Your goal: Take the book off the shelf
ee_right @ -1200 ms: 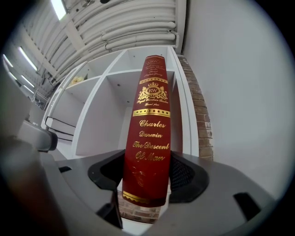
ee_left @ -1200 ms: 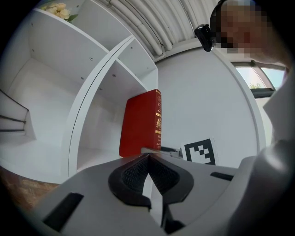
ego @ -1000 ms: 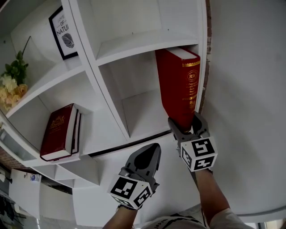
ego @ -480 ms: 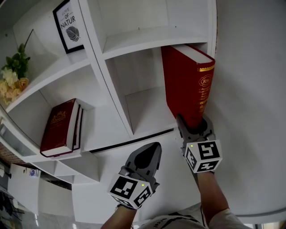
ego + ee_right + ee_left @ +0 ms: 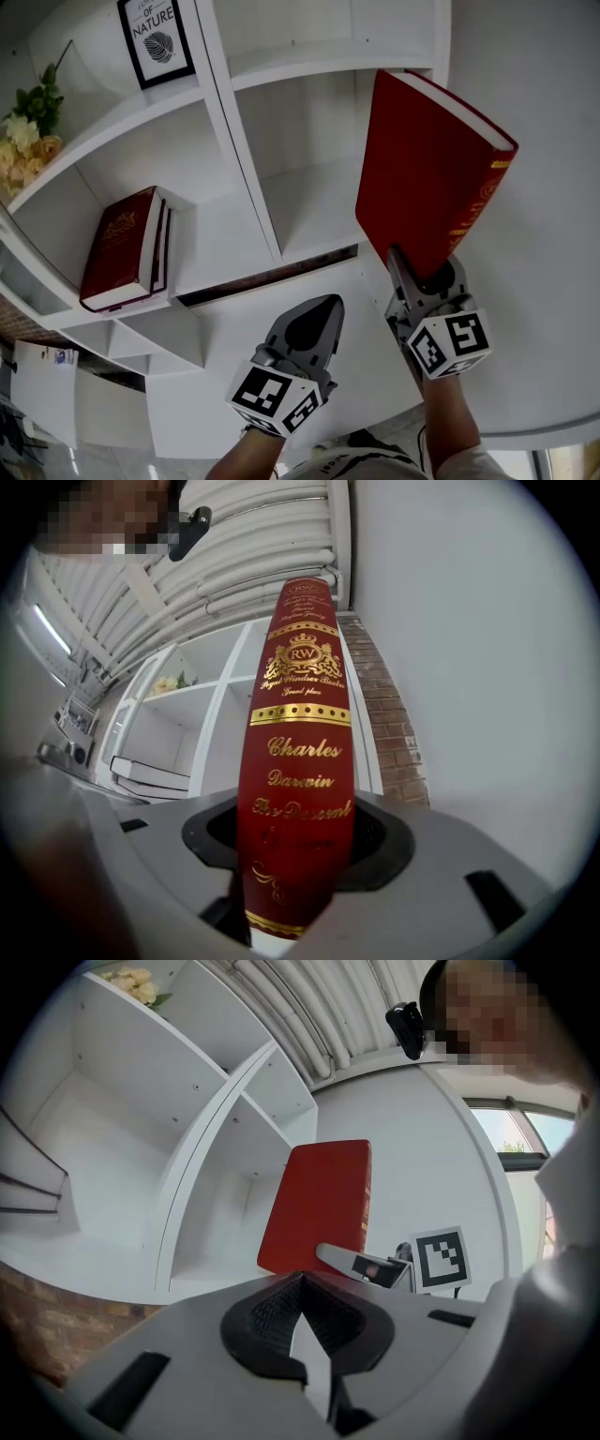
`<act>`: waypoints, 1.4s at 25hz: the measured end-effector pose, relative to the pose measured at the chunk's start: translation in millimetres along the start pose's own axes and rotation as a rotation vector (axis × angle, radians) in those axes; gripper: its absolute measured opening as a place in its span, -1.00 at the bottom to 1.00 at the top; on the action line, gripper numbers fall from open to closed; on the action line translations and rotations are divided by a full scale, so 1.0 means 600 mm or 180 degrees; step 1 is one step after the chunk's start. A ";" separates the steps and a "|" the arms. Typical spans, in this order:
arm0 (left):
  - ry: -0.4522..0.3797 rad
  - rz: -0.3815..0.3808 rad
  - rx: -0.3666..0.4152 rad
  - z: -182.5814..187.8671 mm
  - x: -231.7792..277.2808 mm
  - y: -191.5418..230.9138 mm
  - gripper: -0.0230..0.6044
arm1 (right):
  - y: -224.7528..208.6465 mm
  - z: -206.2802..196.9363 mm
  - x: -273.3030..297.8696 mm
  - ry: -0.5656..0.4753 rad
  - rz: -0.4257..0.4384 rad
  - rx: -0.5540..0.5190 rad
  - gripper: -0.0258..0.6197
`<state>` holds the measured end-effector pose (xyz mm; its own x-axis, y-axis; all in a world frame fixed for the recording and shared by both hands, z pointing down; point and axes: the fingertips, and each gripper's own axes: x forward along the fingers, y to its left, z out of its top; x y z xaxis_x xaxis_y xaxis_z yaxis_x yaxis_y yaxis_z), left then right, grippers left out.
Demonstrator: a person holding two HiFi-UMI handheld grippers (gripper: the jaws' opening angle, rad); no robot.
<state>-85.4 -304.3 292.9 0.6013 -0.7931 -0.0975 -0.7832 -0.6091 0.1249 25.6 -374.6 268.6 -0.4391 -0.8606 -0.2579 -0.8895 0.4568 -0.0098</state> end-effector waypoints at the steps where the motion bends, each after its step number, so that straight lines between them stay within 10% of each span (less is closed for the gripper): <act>1: 0.0002 -0.0015 -0.0004 -0.001 -0.008 -0.004 -0.89 | 0.006 0.004 -0.011 -0.0028 -0.0006 0.0020 -0.20; 35: -0.0115 -0.0082 0.0061 0.021 -0.234 -0.059 -0.89 | 0.242 0.035 -0.198 -0.0042 0.0189 0.0267 -0.20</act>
<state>-143.9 -171.6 289.8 0.6154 -0.7764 -0.1360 -0.7707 -0.6289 0.1028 -48.9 -201.1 277.5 -0.4885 -0.8287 -0.2732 -0.8481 0.5246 -0.0748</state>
